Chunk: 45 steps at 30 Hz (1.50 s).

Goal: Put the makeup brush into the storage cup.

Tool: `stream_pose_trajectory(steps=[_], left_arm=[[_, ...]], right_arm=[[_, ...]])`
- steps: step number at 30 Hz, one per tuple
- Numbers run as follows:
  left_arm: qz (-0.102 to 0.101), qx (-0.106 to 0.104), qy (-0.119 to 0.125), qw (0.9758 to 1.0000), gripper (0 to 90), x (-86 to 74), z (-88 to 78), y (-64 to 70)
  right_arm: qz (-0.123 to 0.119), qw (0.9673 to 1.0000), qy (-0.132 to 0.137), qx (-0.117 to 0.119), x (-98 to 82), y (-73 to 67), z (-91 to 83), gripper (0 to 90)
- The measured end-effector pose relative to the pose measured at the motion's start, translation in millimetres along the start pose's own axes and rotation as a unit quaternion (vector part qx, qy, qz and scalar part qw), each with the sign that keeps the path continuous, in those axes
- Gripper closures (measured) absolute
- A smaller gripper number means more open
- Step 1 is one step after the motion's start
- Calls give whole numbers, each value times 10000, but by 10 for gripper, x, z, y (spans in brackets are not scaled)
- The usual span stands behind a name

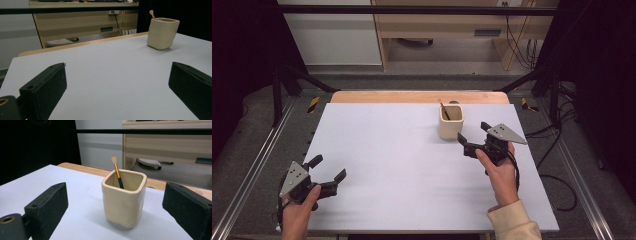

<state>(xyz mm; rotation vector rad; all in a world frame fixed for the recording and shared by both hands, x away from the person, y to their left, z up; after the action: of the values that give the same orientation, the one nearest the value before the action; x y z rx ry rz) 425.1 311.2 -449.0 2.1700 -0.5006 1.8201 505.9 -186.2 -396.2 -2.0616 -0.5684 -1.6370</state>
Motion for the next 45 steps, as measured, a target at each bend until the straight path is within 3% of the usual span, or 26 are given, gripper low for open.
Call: stream_pose_trajectory(steps=[17,26,45], left_arm=[[60,-45,69,9999,9,37,-41,29],[90,-106,51,9999,8,38,-11,51],[129,-174,22,9998,8,33,17,65]], right_arm=[[-81,9997,14,-217,-98,73,-233,64],[-82,9991,-39,-411,-210,197,-390,61],[-23,9990,0,-451,-312,313,-538,64]])
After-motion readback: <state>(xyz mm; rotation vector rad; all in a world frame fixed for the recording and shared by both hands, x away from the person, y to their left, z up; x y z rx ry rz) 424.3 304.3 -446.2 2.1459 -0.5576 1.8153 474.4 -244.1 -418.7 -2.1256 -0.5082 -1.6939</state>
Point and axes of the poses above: each handheld gripper's, and its own axes: z roughly forward along the jaws, x roughly out of its top, y roughly to its right, the point moved 2 cm from there along z, roughly forward along the jaws, and after that the axes turned 6 degrees about x, right-handed, at the moved point
